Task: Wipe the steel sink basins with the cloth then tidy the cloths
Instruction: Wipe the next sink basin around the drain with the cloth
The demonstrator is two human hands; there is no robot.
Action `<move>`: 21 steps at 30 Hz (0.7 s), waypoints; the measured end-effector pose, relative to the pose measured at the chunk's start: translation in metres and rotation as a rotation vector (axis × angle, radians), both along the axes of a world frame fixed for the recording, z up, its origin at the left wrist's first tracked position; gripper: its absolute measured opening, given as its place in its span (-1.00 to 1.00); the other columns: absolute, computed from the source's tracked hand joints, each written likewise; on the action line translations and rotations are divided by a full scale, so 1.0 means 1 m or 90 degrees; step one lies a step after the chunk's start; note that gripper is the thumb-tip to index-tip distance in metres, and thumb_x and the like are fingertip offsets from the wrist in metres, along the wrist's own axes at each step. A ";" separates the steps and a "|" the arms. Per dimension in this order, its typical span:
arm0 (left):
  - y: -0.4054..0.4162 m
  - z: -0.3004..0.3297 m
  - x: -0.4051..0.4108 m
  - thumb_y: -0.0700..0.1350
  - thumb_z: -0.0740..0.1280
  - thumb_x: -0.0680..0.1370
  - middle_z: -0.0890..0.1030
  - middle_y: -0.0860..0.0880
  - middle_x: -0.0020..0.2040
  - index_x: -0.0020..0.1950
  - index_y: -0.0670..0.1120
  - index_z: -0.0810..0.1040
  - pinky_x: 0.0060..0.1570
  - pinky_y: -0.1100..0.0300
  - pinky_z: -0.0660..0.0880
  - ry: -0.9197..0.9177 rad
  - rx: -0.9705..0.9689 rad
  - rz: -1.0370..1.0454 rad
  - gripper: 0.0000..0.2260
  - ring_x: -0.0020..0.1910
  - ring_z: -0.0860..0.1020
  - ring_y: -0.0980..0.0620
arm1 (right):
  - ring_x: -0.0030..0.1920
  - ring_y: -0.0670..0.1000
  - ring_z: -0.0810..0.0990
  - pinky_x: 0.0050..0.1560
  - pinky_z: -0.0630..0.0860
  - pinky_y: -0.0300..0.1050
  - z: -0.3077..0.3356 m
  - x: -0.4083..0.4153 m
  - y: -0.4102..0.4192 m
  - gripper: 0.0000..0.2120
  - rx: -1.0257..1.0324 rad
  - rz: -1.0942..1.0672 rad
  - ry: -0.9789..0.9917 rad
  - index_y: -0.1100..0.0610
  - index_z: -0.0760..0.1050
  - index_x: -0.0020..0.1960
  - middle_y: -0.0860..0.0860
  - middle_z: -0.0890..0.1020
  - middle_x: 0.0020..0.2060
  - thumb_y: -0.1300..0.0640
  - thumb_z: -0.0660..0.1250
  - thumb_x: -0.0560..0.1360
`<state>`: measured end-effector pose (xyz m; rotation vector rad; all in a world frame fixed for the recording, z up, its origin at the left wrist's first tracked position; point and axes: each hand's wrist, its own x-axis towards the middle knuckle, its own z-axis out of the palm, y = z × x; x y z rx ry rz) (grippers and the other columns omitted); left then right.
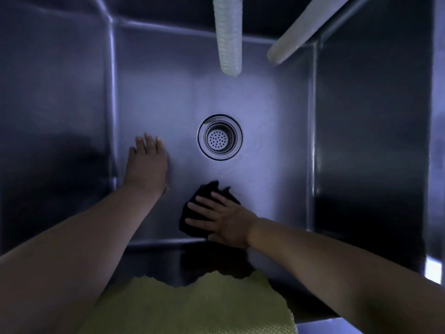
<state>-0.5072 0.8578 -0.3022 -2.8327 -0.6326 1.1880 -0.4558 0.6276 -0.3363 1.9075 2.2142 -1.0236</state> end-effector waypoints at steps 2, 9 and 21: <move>0.000 -0.001 -0.001 0.14 0.48 0.33 0.01 -0.36 0.49 0.50 -0.30 -0.11 0.40 -0.09 0.18 -0.004 0.004 -0.007 0.05 0.47 0.08 -0.33 | 0.51 0.13 0.11 0.49 -0.13 0.16 -0.011 0.009 0.000 -0.43 0.060 -0.026 -0.060 -0.04 0.20 0.49 0.06 0.20 0.50 -0.12 0.12 0.50; 0.002 -0.002 -0.001 0.16 0.47 0.34 -0.03 -0.34 0.51 0.50 -0.29 -0.14 0.42 -0.07 0.16 -0.010 -0.006 -0.002 0.06 0.48 0.05 -0.32 | 0.50 0.17 0.05 0.46 -0.06 0.18 -0.016 0.053 -0.028 -0.40 0.113 -0.249 -0.178 -0.01 0.11 0.51 0.07 0.11 0.50 -0.13 0.11 0.52; 0.006 0.003 0.001 0.04 0.41 0.45 -0.09 -0.35 0.51 0.52 -0.28 -0.17 0.46 -0.11 0.06 0.003 -0.041 0.033 -0.06 0.50 0.00 -0.34 | 0.52 0.20 -0.14 0.45 -0.32 0.09 -0.014 0.158 0.029 -0.31 -0.011 -0.594 -0.285 0.06 -0.09 0.55 0.19 -0.04 0.53 -0.20 -0.15 0.48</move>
